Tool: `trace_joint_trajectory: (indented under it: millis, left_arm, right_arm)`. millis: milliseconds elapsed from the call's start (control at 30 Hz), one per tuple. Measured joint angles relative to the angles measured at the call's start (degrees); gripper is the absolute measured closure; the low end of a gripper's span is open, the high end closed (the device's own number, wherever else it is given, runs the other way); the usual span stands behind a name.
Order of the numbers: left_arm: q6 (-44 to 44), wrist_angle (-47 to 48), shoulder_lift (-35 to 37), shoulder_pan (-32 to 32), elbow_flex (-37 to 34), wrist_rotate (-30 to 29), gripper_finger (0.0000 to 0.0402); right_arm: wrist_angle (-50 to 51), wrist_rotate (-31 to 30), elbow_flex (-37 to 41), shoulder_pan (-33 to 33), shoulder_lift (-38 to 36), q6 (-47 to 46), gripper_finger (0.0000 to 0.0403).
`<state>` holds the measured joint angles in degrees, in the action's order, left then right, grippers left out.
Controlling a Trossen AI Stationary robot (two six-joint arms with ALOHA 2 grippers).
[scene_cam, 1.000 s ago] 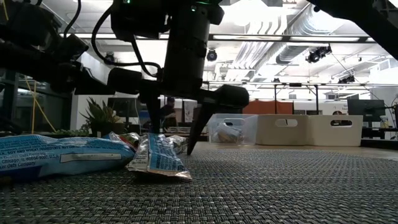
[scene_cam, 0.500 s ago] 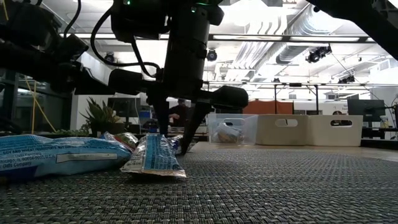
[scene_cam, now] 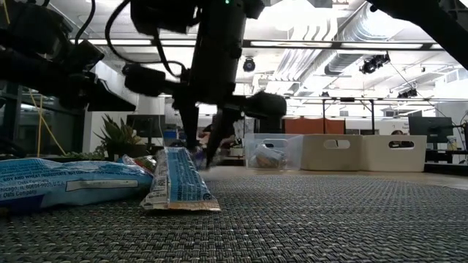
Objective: Pick and place Granola Bars by type
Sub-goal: Put the blue granola bar into the white bin
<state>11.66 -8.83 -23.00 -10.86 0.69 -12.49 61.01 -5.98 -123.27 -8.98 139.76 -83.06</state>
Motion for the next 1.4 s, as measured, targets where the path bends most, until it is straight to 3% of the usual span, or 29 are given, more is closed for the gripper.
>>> trace_joint_trajectory:
  millis: [300,700,900,1400]
  left_arm:
    - [0.0,0.0,0.0,0.0,0.0,0.0,0.0401]
    - [0.0,0.0,0.0,0.0,0.0,0.0,0.0401]
    - [0.0,0.0,0.0,0.0,0.0,0.0,0.0401]
    - [0.0,0.0,0.0,0.0,0.0,0.0,0.0401]
  right_arm:
    - [-0.3,-7.9,-0.1,0.9,-5.2,3.8,0.0346]
    - [-3.9,-25.4,-0.2,0.5,-11.2,27.5,0.0348]
    - [-8.7,-27.1,-0.2,0.1,-11.5,40.8,0.0348]
    - [-11.5,-32.9,-0.1,2.2,-14.3,45.7,0.0353]
